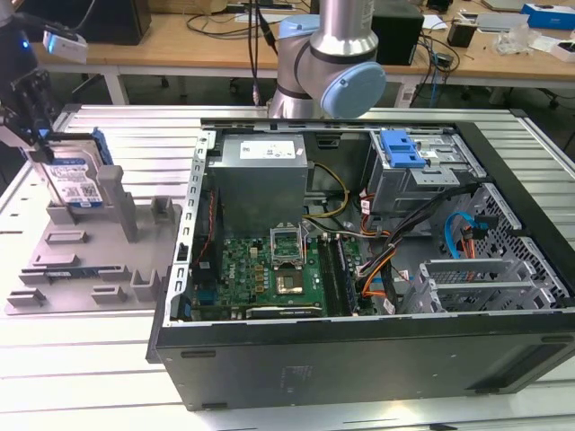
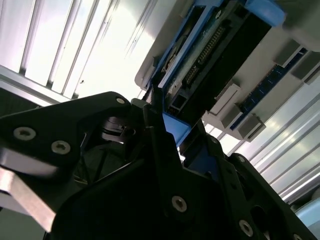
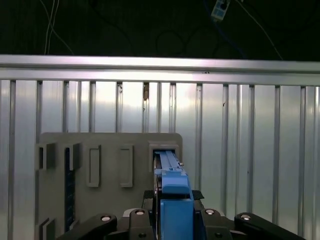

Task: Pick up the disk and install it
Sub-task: 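Pick up the disk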

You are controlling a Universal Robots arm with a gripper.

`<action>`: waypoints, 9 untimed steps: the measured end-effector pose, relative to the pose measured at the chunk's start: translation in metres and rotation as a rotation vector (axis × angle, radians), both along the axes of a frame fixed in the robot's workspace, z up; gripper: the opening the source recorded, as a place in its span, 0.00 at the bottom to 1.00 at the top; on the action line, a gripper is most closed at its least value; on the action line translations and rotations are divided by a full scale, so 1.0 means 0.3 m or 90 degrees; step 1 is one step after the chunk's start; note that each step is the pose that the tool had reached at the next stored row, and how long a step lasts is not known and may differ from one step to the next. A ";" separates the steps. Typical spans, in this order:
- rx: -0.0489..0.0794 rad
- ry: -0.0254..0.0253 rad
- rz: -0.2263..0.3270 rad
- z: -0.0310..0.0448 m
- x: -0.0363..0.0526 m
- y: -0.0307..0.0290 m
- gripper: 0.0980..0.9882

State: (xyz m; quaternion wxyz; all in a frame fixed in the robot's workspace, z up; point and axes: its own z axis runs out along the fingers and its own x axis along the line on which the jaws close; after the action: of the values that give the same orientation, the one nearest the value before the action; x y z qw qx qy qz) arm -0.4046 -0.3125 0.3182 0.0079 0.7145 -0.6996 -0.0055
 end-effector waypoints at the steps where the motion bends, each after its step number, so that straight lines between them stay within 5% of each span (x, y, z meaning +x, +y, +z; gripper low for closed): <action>1: 0.000 0.0000 0.000 0.012 0.000 0.000 0.30; 9: 0.000 -0.0001 0.000 0.116 0.000 0.000 0.30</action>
State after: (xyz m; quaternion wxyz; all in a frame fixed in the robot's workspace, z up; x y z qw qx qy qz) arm -0.4046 -0.3125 0.3532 0.0078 0.7145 -0.6996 -0.0054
